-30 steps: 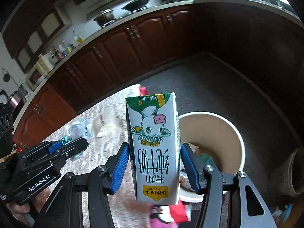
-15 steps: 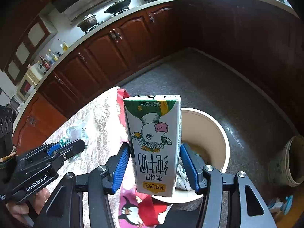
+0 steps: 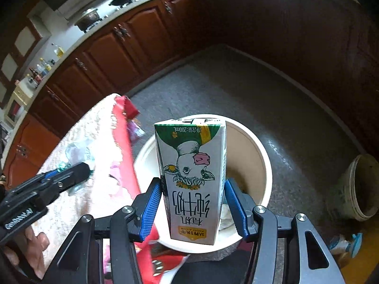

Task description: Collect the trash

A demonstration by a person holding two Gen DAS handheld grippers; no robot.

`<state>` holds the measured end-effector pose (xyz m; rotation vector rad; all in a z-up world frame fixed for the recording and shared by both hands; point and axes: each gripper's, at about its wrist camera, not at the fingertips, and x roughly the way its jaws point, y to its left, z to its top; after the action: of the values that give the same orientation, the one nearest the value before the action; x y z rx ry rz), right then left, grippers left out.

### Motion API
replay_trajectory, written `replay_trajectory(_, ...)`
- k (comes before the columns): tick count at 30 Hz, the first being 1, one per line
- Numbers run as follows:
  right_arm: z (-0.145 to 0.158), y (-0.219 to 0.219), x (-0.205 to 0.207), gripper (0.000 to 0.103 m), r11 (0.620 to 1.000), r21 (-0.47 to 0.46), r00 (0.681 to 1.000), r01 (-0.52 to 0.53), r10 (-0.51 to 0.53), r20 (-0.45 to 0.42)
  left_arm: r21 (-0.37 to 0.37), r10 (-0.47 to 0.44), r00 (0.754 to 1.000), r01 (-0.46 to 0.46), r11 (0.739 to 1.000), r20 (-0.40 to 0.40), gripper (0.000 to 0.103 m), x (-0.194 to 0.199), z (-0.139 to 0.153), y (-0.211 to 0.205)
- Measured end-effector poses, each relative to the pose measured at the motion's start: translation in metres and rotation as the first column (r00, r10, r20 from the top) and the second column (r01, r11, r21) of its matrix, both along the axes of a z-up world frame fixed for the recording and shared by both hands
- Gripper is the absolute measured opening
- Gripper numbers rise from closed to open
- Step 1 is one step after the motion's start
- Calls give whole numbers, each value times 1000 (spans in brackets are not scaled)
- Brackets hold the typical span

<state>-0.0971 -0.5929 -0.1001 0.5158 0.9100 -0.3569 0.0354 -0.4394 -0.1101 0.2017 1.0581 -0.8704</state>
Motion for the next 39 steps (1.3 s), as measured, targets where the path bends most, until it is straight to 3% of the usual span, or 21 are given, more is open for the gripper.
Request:
replay_trajectory(3, -11, -4, 0, 57, 1000, -24, 999, 12, -13, -40, -11, -8, 1000, 8, 1000, -19, 55, 1, -5, -4)
replay_trajectory(5, -16, -7, 0, 62, 999, -26, 998, 23, -25, -56, -8, -7, 1000, 7, 1000, -19, 57, 1, -8, -3)
replay_trajectory(14, -18, -6, -6, 62, 999, -2, 998, 39, -39, -55, 8, 21, 999, -21, 1000, 25, 57, -8, -4, 10)
replay_trajectory(24, 3, 19, -14, 64, 999, -35, 1000, 26, -26, -6, -10, 83, 991, -82, 997, 106, 57, -16, 13, 50)
replay_trajectory(39, 53, 82, -13, 69, 992, -120, 991, -48, 62, 119, -59, 230, 941, -222, 973, 248, 57, -28, 58, 120)
